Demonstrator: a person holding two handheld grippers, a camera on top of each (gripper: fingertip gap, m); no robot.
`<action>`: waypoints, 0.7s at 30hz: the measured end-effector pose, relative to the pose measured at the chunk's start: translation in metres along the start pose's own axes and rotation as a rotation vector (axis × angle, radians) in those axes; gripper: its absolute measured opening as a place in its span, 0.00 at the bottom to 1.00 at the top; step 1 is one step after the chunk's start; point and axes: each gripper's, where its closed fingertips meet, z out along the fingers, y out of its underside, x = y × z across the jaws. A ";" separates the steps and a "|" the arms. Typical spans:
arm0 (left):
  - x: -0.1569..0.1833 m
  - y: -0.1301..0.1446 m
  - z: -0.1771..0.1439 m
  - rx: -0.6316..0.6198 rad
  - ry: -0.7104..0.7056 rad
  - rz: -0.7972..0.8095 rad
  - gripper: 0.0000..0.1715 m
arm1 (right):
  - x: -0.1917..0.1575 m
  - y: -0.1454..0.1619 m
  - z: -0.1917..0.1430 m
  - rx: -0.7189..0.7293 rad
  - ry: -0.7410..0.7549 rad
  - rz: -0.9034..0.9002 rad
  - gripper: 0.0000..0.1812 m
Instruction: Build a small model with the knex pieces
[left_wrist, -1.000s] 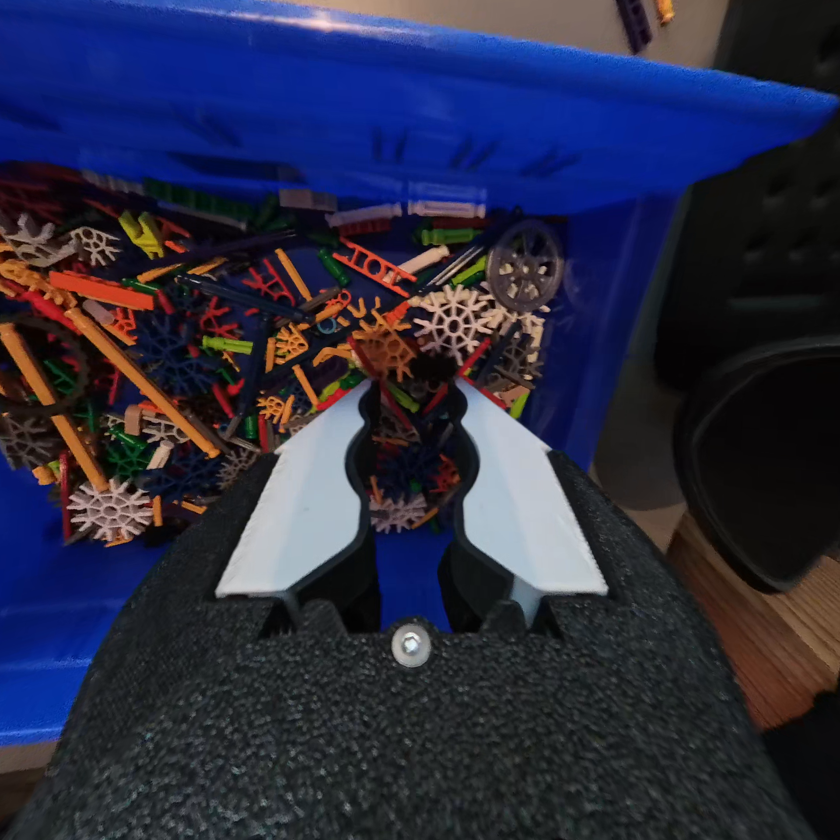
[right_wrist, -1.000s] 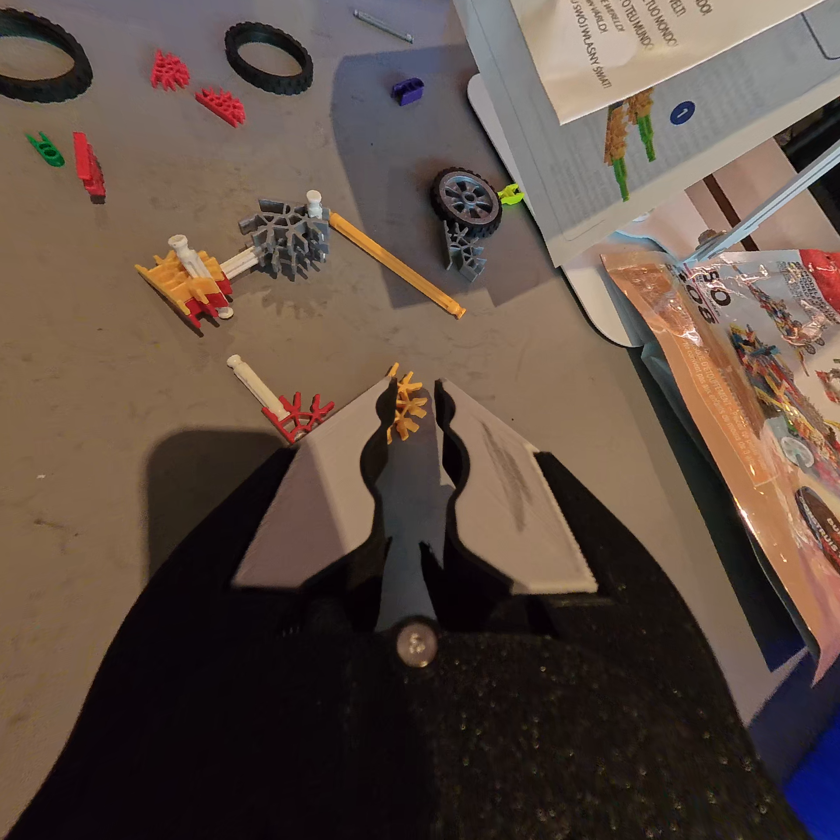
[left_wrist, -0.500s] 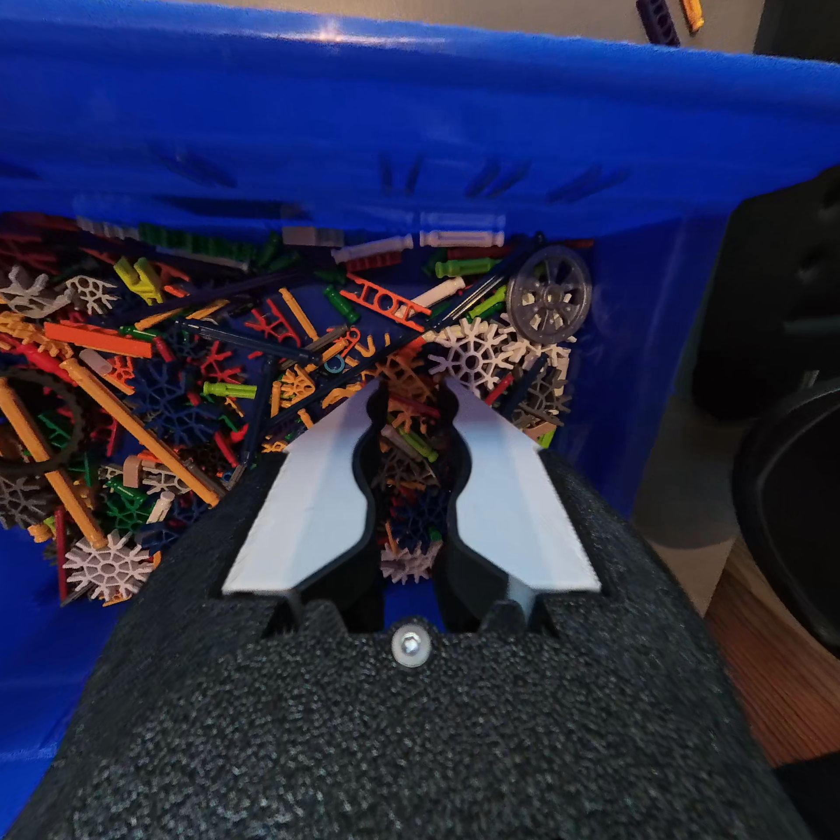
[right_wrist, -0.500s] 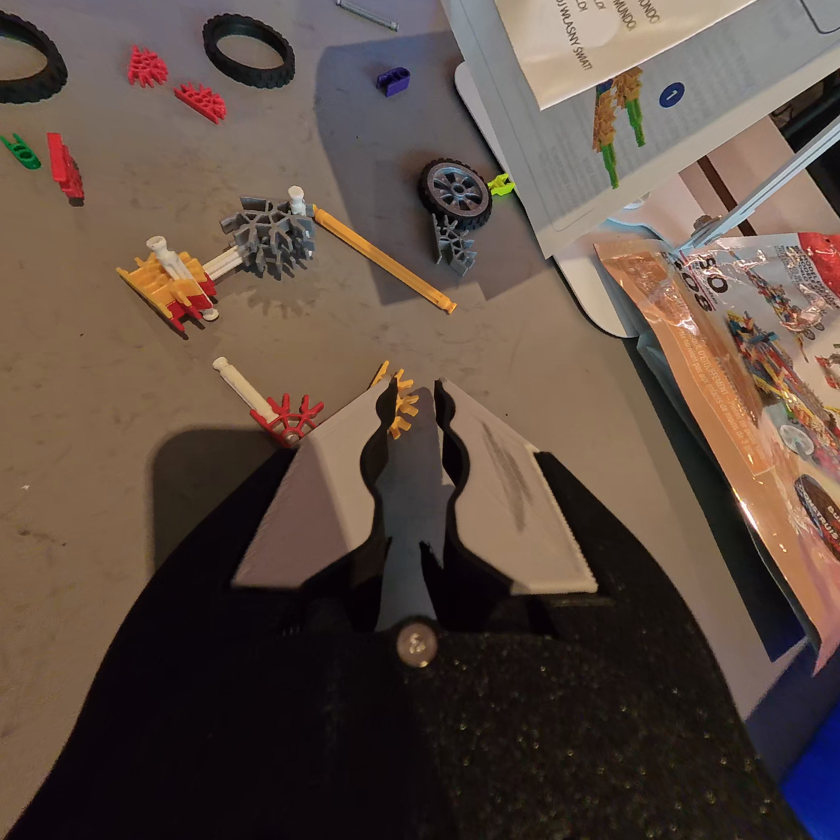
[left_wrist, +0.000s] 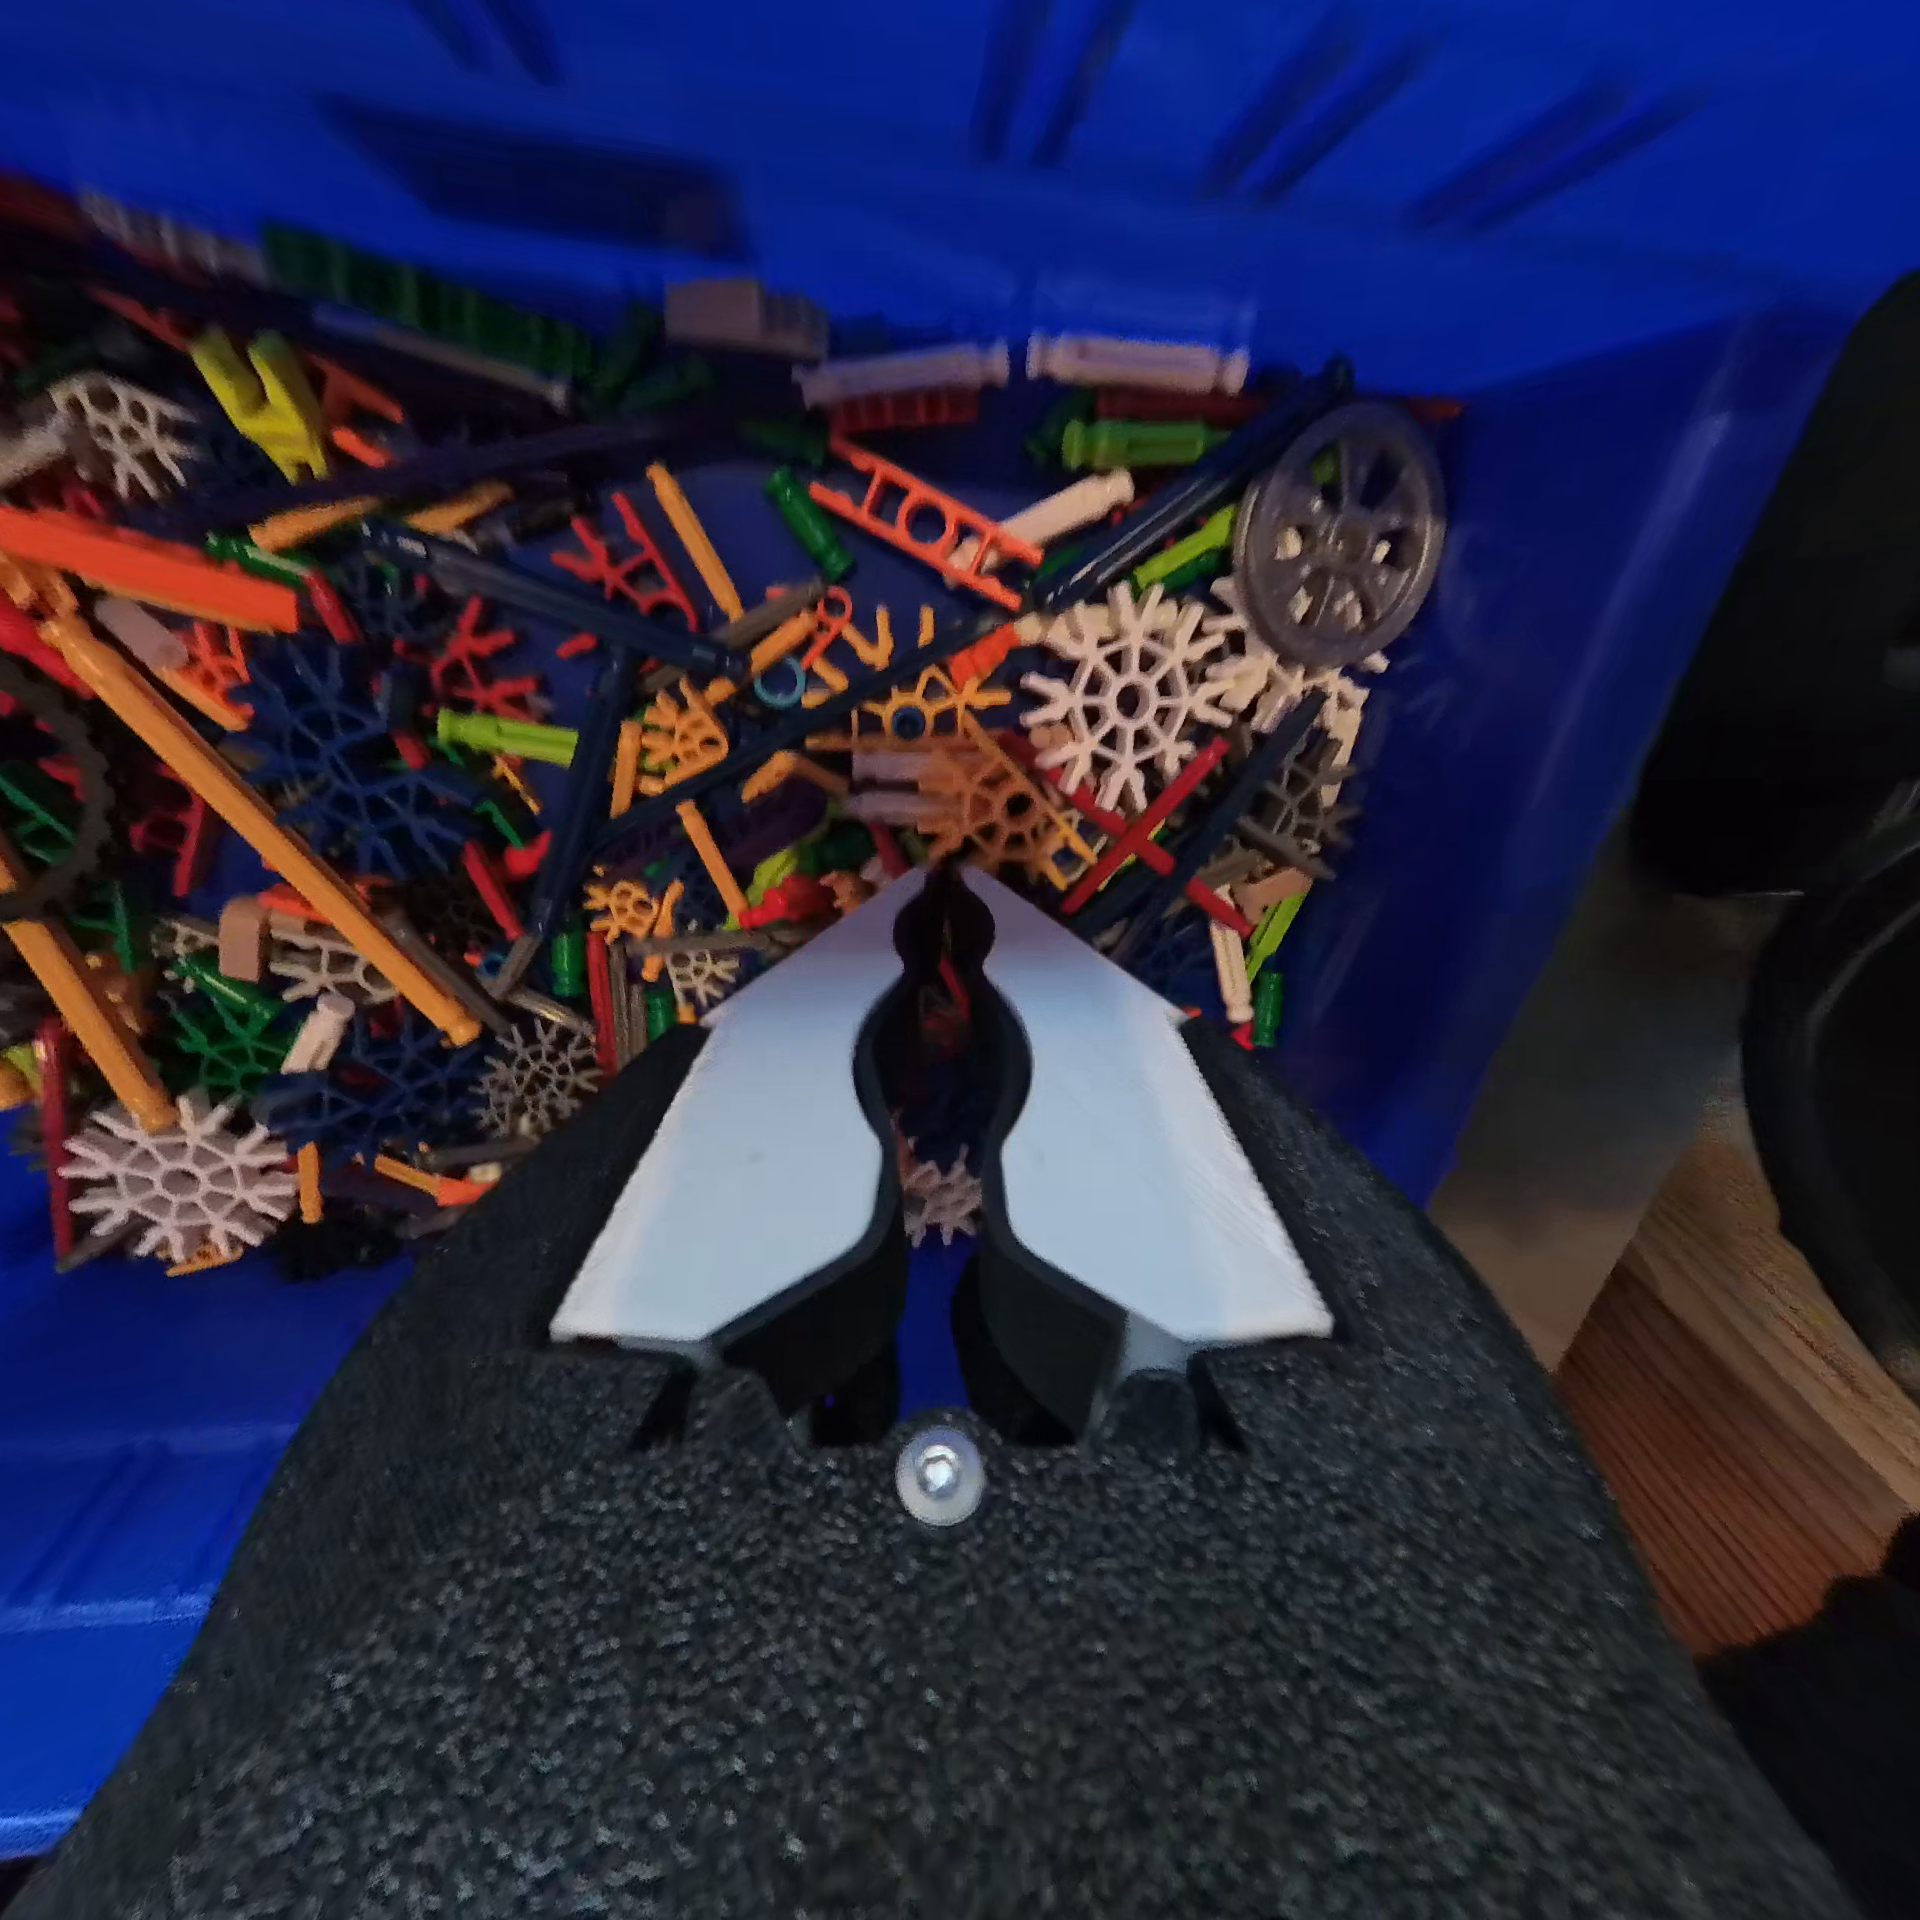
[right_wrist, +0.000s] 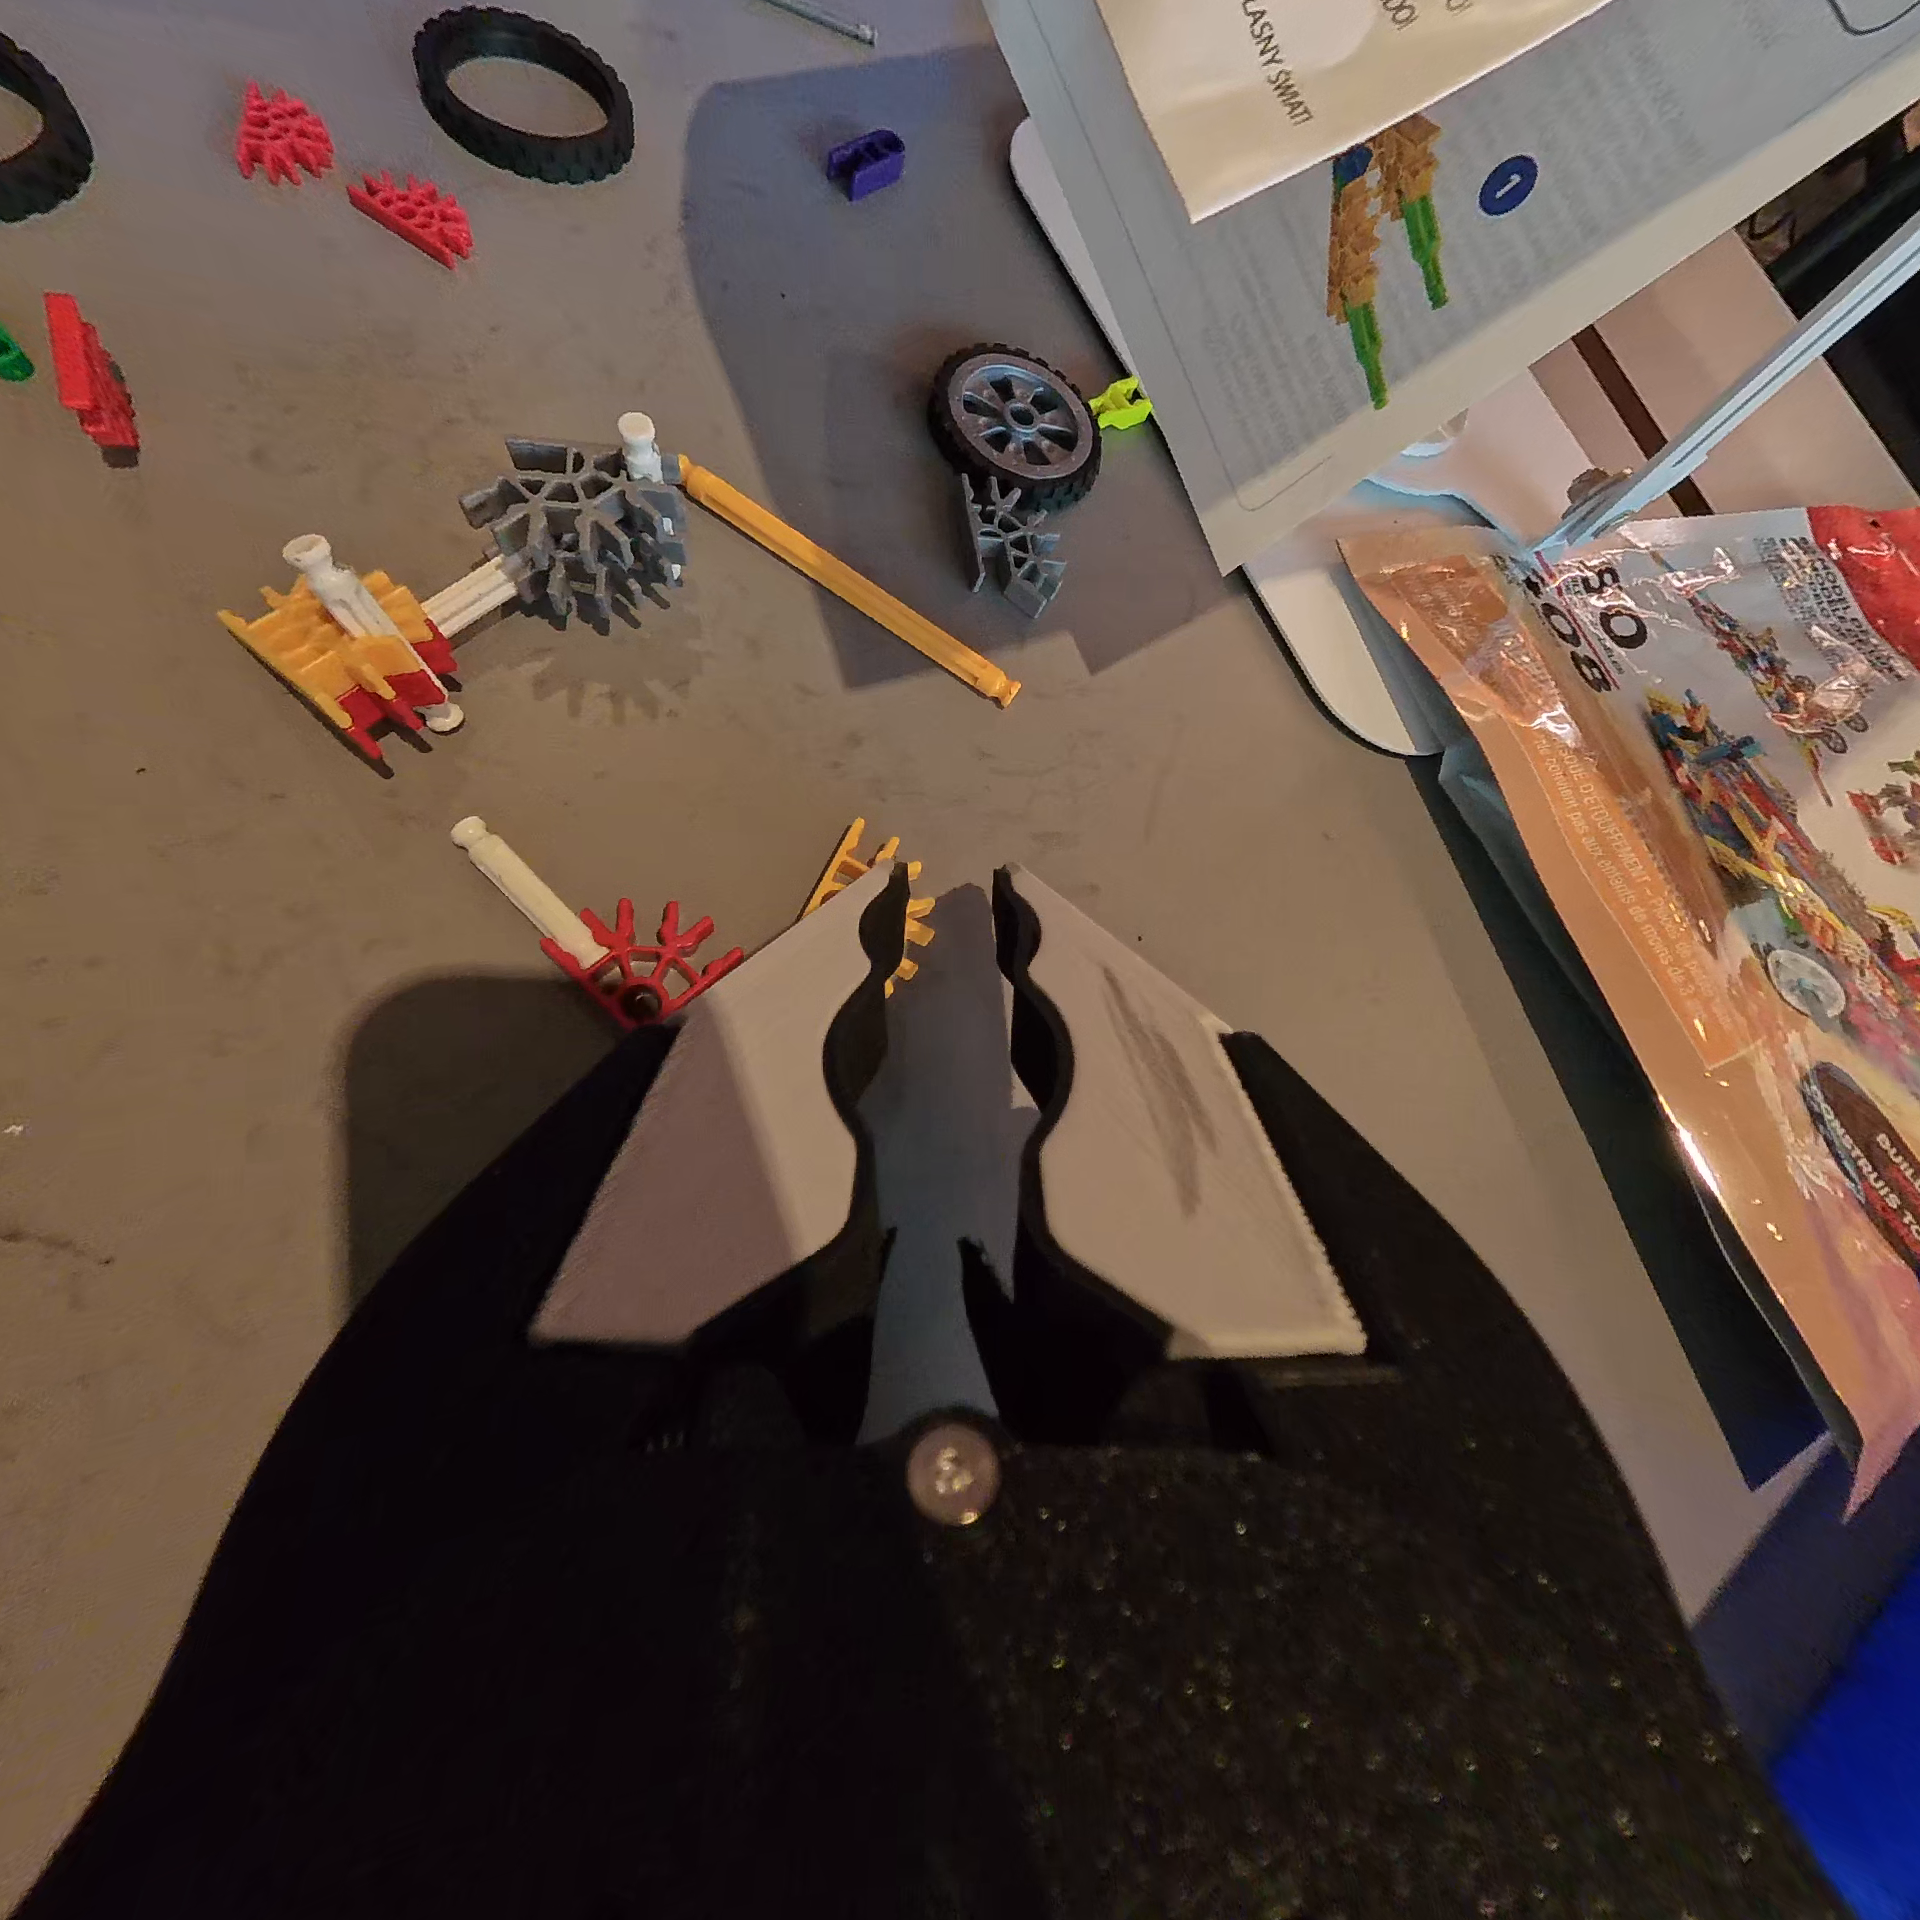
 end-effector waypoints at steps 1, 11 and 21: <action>0.000 0.003 0.000 -0.006 0.011 -0.011 0.00 | 0.000 0.000 0.000 0.000 0.000 0.001 0.09; -0.034 0.002 -0.024 0.040 -0.140 -0.065 0.03 | 0.000 0.000 0.000 -0.001 -0.001 0.004 0.09; -0.028 0.001 -0.008 -0.030 -0.085 -0.032 0.12 | -0.001 0.000 0.000 0.001 -0.007 -0.001 0.09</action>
